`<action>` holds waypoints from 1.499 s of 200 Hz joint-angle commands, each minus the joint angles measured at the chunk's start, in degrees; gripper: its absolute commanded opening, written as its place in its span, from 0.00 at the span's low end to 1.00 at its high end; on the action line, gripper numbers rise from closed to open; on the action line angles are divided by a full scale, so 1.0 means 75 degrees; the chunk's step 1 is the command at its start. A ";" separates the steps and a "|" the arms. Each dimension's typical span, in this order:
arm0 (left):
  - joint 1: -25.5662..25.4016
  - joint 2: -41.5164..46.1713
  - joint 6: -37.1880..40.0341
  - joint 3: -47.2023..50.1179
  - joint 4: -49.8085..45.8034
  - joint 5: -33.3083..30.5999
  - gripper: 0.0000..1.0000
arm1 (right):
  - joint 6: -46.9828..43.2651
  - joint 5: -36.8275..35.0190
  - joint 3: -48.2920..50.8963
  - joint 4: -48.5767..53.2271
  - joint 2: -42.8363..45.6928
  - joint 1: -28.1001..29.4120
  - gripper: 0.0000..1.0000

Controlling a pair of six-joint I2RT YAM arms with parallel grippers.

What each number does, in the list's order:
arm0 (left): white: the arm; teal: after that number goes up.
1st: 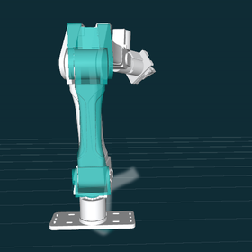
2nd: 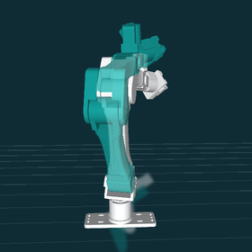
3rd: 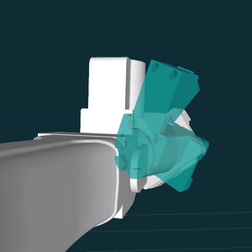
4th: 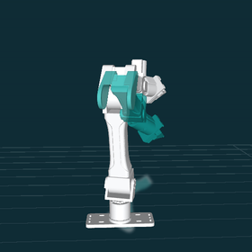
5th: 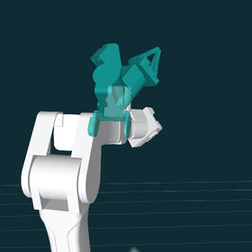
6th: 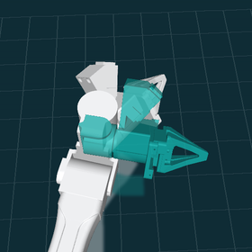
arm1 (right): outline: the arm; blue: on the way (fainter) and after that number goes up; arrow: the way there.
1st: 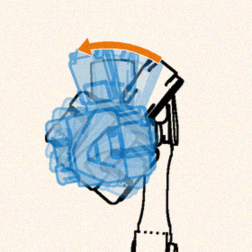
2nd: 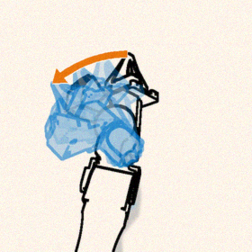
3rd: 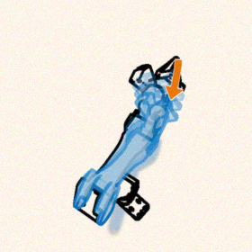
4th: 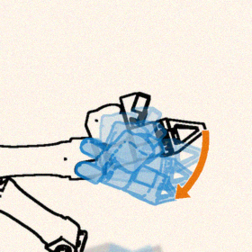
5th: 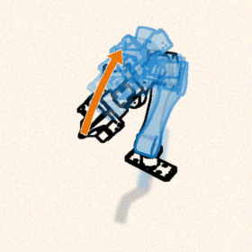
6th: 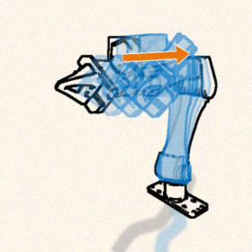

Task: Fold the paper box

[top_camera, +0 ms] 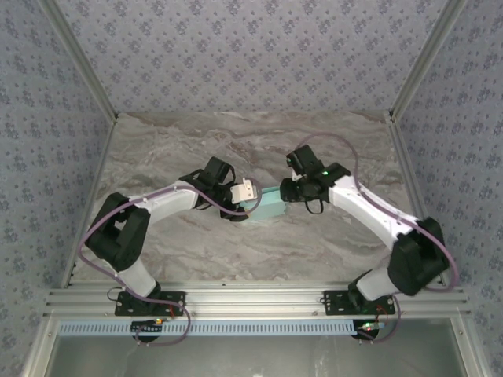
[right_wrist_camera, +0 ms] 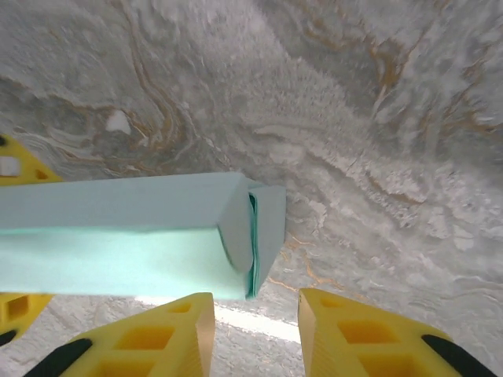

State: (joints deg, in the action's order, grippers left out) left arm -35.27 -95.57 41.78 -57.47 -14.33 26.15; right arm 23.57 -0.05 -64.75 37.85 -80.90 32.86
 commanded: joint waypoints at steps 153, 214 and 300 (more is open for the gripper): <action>0.0087 -0.0312 0.1777 -0.0669 -0.1315 0.0455 0.57 | -0.8734 0.3140 0.2269 -0.2253 0.2227 -0.0870 0.67; 0.0195 -0.0433 0.2415 -0.0848 -0.1804 0.0755 0.57 | -1.1039 0.3176 0.1896 -0.1870 0.1103 -0.0748 0.69; 0.0191 -0.0453 0.2410 -0.0905 -0.1798 0.0920 0.56 | -1.1747 0.2662 0.1520 -0.1410 -0.0099 -0.0183 0.64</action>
State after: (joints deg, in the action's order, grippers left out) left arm -34.06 -98.70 58.52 -63.29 -26.04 30.52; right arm -61.21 21.87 -52.71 25.19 -80.53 30.94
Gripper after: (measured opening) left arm 0.557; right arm 0.669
